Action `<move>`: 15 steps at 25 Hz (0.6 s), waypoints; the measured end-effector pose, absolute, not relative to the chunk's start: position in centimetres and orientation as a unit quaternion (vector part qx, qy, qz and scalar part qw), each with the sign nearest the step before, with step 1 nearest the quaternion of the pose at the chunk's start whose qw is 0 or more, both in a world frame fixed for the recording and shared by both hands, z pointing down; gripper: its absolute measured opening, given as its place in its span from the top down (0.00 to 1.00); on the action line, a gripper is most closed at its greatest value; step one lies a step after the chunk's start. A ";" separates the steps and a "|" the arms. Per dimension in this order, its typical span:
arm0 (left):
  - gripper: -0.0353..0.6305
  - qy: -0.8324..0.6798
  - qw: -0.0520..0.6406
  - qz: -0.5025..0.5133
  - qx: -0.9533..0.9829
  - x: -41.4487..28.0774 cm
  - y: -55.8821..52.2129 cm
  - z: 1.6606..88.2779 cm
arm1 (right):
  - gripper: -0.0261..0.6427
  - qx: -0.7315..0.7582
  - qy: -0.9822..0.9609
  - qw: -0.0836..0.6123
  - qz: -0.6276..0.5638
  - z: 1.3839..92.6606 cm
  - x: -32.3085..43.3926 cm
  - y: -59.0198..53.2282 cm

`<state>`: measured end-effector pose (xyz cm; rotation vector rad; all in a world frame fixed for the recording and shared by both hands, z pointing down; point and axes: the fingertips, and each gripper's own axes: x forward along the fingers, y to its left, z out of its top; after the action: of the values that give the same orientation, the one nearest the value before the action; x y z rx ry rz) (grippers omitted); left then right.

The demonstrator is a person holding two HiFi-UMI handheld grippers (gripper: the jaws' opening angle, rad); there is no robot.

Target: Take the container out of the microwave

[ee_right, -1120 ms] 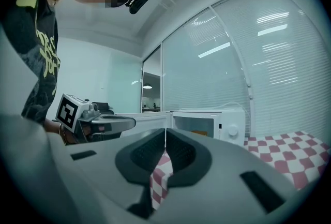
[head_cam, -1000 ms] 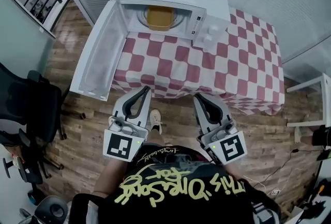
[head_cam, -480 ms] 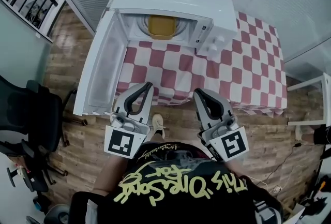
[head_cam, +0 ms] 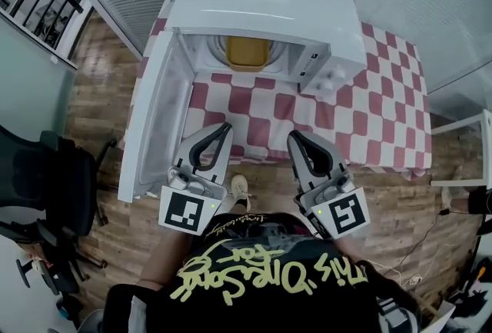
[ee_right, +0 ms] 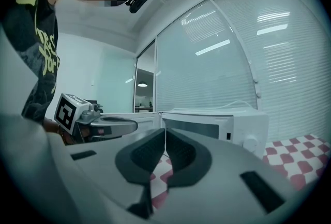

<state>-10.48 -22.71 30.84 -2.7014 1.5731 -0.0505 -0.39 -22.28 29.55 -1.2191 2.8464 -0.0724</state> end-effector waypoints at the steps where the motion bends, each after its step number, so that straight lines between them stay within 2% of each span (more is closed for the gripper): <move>1: 0.93 0.502 0.007 -0.018 -0.865 -10.6 -23.1 31.0 | 0.94 -0.395 0.918 0.021 -0.025 29.7 -0.5 -22.6; 11: 0.93 0.496 -0.006 -0.022 -0.868 -11.2 -25.2 31.8 | 0.94 -0.410 0.911 -0.002 -0.035 31.2 -1.5 -25.0; 15: 0.93 0.495 -0.010 -0.028 -0.868 -11.2 -25.7 32.1 | 0.94 -0.409 0.910 -0.051 -0.045 33.2 -1.5 -25.4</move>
<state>-11.23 -25.68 32.14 -2.7450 1.5666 -0.0893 -1.52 -25.45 33.18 -1.3286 2.9558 -0.1461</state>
